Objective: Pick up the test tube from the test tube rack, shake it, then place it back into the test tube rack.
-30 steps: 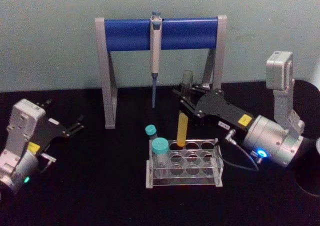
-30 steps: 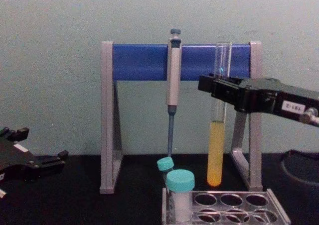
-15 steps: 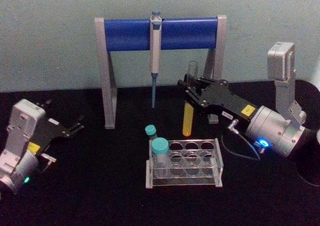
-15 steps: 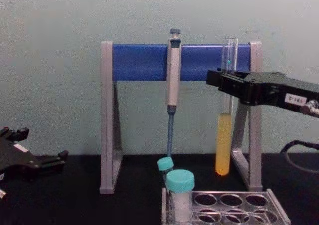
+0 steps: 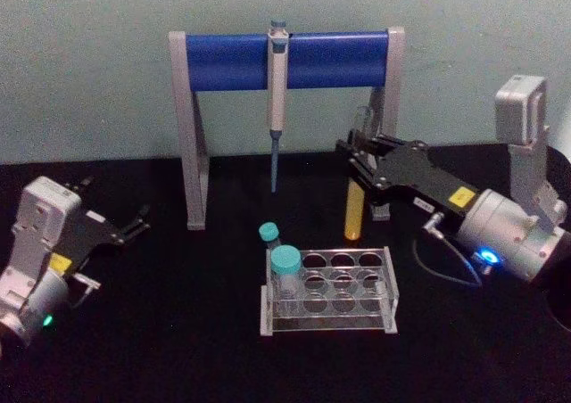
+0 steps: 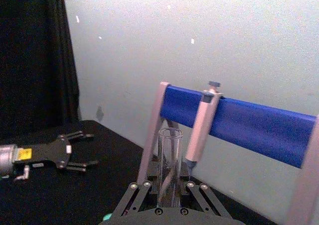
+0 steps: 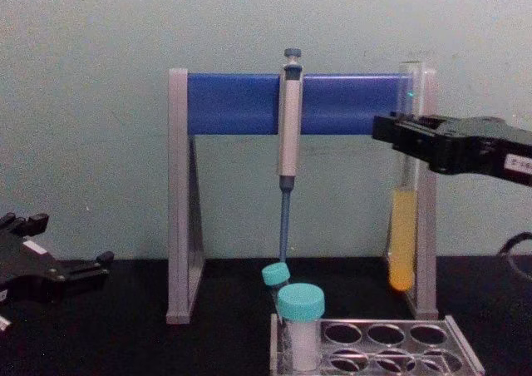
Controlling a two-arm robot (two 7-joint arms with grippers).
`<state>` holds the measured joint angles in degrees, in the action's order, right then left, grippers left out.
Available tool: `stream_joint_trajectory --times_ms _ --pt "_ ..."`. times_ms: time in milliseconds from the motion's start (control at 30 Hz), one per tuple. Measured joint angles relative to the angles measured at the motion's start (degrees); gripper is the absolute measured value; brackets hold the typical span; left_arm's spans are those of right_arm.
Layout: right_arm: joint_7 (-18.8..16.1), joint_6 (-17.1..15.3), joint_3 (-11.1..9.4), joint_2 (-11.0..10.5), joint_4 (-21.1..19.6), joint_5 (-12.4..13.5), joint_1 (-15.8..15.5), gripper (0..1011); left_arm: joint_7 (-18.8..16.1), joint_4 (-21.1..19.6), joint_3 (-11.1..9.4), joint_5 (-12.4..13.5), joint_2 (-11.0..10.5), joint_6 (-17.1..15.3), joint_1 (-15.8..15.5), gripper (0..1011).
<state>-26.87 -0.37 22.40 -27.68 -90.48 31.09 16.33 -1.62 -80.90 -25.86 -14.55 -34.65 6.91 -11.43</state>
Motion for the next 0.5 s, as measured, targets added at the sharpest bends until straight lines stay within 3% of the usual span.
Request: stream_joint_trajectory --times_ms 267,500 --pt "1.9 -1.1 -2.1 -2.1 -4.5 -0.3 -4.2 232 0.0 0.0 0.0 0.0 0.0 0.0 0.0 1001" --pt "1.3 -2.0 -2.0 -2.7 -7.6 0.3 -6.9 232 0.0 0.0 0.0 0.0 0.0 0.0 0.0 1001"
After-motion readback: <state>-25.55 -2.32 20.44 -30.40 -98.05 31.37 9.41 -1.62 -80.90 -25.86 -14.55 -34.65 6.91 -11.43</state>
